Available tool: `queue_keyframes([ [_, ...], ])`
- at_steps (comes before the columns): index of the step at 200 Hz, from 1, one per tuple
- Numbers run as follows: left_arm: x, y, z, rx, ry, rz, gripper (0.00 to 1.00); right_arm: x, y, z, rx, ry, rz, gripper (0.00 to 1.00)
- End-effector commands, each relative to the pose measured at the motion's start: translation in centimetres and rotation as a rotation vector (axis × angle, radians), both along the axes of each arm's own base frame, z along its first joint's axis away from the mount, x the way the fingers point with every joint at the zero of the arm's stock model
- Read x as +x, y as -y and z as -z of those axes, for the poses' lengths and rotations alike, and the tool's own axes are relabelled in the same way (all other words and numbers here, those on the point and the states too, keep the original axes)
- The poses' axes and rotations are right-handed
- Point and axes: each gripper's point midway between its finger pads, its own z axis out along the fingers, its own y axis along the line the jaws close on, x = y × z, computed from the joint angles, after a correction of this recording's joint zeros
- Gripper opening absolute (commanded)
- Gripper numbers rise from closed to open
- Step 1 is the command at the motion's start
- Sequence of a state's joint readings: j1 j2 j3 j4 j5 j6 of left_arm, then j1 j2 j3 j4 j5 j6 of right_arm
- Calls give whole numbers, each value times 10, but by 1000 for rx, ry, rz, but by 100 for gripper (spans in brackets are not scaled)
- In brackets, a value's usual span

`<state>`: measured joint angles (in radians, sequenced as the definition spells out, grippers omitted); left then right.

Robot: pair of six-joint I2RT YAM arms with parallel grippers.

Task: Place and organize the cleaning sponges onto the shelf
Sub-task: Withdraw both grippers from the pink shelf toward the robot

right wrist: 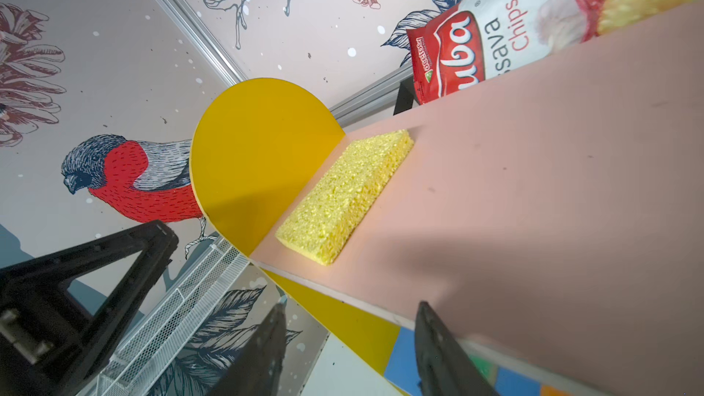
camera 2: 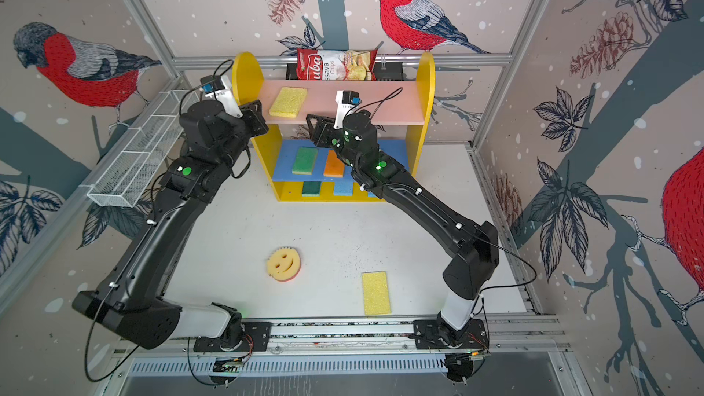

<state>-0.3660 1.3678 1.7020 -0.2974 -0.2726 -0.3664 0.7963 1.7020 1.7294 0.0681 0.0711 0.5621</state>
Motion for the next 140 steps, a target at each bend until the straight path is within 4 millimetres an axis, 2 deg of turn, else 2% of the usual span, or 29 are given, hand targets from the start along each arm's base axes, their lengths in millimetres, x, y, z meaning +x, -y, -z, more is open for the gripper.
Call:
queue_keyframes([
  [1, -6, -16, -12, -13, 63, -52, 49, -2, 26, -17, 17, 54, 62, 51],
  [10, -11, -22, -13, -12, 82, -70, 58, -4, 40, -21, 8, 70, 93, 50],
  [37, -20, -43, -20, 3, 113, -140, 71, -8, 91, -34, -62, 132, 245, 47],
  [68, -15, -63, -19, -7, 102, -171, 77, -13, 143, -43, -98, 170, 391, 51],
  [87, -12, -68, -2, -14, 67, -175, 78, -16, 167, -38, -116, 170, 456, 54],
  [103, -13, -72, 21, -25, 48, -185, 81, -17, 189, -24, -122, 158, 522, 55],
  [117, -13, -80, 36, -42, 39, -199, 83, -10, 204, -1, -132, 118, 557, 56],
  [119, -13, -81, 38, -45, 36, -200, 83, -14, 209, -6, -116, 124, 561, 56],
  [129, -10, -84, 46, -61, 28, -195, 84, -12, 217, 0, -95, 105, 555, 56],
  [136, -8, -87, 48, -73, 22, -192, 84, -9, 216, 1, -83, 100, 523, 48],
  [140, -6, -88, 49, -79, 20, -188, 82, -9, 213, 1, -78, 100, 502, 40],
])
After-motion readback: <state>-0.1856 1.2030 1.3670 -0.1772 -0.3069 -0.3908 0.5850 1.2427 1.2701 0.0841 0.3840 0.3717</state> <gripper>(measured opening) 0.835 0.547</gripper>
